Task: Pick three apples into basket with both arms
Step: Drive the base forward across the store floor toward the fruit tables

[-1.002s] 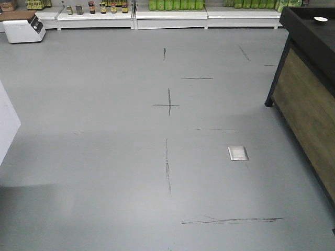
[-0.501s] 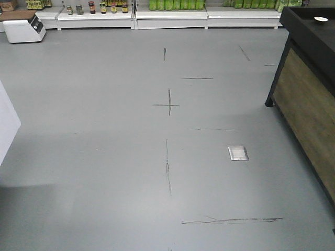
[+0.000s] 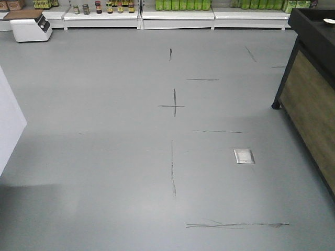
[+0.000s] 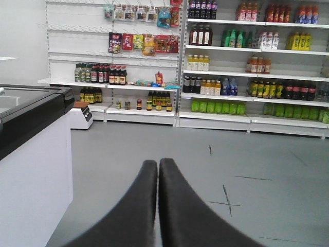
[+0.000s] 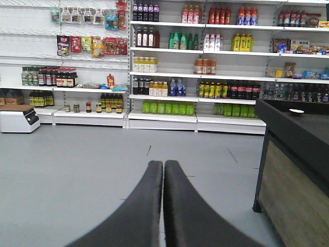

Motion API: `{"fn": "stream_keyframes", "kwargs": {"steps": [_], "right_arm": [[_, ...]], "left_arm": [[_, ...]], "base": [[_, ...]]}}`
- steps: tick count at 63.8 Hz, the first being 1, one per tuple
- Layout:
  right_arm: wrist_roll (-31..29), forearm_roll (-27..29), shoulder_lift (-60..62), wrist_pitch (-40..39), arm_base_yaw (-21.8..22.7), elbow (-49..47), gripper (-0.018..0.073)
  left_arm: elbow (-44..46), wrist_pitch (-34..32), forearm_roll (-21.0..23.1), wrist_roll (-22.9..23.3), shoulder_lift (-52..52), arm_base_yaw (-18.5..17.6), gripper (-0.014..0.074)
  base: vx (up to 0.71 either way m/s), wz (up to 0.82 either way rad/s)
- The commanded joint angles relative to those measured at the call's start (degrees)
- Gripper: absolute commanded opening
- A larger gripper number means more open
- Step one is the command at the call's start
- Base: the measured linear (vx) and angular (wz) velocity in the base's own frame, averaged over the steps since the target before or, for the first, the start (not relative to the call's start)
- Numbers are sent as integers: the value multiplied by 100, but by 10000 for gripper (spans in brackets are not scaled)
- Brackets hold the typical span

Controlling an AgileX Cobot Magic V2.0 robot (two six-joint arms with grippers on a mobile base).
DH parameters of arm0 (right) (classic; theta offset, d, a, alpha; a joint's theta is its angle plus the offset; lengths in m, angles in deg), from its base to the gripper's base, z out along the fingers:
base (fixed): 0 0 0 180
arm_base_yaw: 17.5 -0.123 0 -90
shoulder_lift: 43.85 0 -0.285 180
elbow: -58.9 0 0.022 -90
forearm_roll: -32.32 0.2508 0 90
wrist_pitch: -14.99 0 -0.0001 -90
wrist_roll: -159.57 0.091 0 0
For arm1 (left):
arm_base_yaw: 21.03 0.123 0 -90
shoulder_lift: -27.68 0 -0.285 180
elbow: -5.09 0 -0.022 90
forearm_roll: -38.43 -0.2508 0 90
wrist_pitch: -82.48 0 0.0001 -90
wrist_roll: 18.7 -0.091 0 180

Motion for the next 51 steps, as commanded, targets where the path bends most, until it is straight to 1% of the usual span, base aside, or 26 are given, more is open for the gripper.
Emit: {"fn": "stream_keyframes", "kwargs": {"steps": [1, 34, 51], "right_arm": [[-25, -32, 57, -439, 25, 82, -4], [-25, -32, 57, -439, 25, 82, -4], [-25, -32, 57, -439, 25, 82, -4]], "left_arm": [[-136, -441, 40, 7, -81, -5, -6], [-136, -441, 40, 7, -81, -5, -6], [-136, -441, 40, 7, -81, -5, -6]], "base": [[8, 6], [12, -2], [14, 15]]}}
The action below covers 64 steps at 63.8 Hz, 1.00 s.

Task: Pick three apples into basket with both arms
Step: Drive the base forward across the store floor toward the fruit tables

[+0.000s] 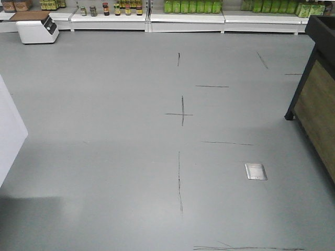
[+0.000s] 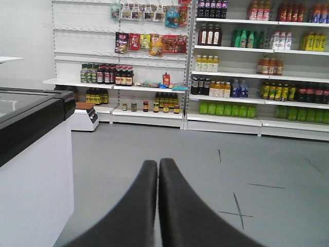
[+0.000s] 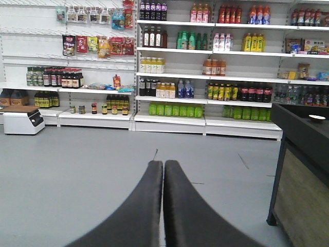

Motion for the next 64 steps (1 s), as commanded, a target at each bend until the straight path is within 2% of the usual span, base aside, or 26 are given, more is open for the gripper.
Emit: {"fn": "stream_keyframes", "kwargs": {"steps": [1, 64], "right_arm": [[-25, -32, 57, -439, 25, 82, -4], [-25, -32, 57, -439, 25, 82, -4]], "left_arm": [[-136, -441, 40, 7, -81, -5, -6], [-136, -441, 40, 7, -81, -5, -6]], "base": [[15, 16], [19, -2]]}}
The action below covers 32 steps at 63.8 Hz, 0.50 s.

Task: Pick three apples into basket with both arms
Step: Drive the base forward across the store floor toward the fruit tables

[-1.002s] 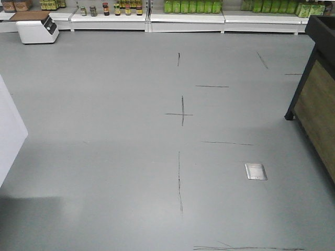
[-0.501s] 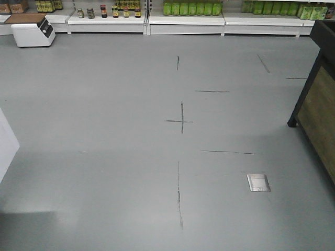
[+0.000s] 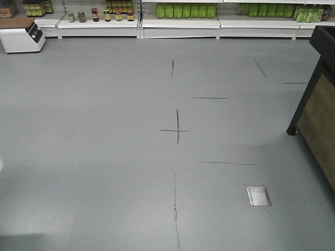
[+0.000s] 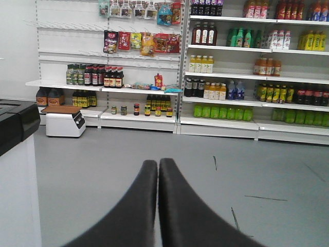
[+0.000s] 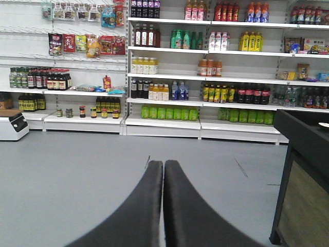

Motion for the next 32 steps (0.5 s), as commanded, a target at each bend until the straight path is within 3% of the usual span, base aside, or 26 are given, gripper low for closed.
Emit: {"fn": "stream_keyframes", "kwargs": {"steps": [1, 32], "right_arm": [[-25, -32, 57, -439, 25, 82, -4], [-25, -32, 57, -439, 25, 82, -4]], "left_arm": [[-136, -441, 40, 7, -81, -5, -6], [-136, -441, 40, 7, -81, -5, -6]], "base": [[20, -5], [20, -10]]}}
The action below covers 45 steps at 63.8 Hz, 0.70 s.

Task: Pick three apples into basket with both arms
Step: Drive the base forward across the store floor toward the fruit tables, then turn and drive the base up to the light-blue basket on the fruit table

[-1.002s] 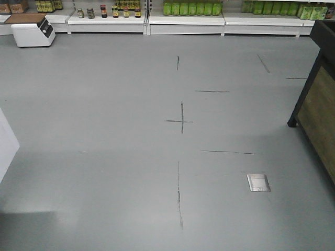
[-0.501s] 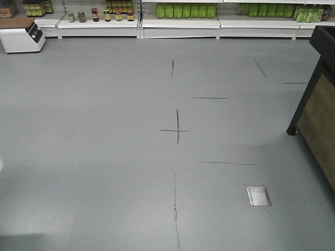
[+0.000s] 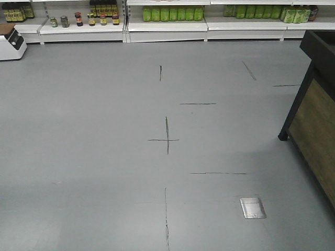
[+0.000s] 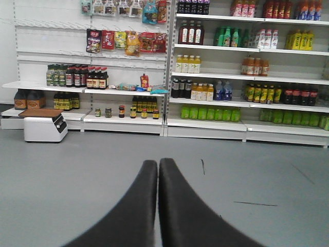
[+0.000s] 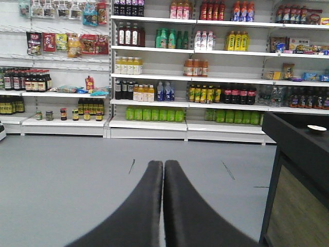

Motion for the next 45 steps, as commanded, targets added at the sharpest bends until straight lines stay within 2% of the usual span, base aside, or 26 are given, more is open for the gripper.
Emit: {"fn": "stream_keyframes", "kwargs": {"steps": [1, 23, 45], "right_arm": [[-25, -32, 57, -439, 25, 82, -4], [-25, -32, 57, -439, 25, 82, -4], [-25, -32, 57, -439, 25, 82, -4]], "left_arm": [[-136, -441, 40, 7, -81, -5, -6], [-136, -441, 40, 7, -81, -5, -6], [-136, -441, 40, 7, -81, -5, -6]], "base": [[20, -16], [19, -24], [14, -40]]}}
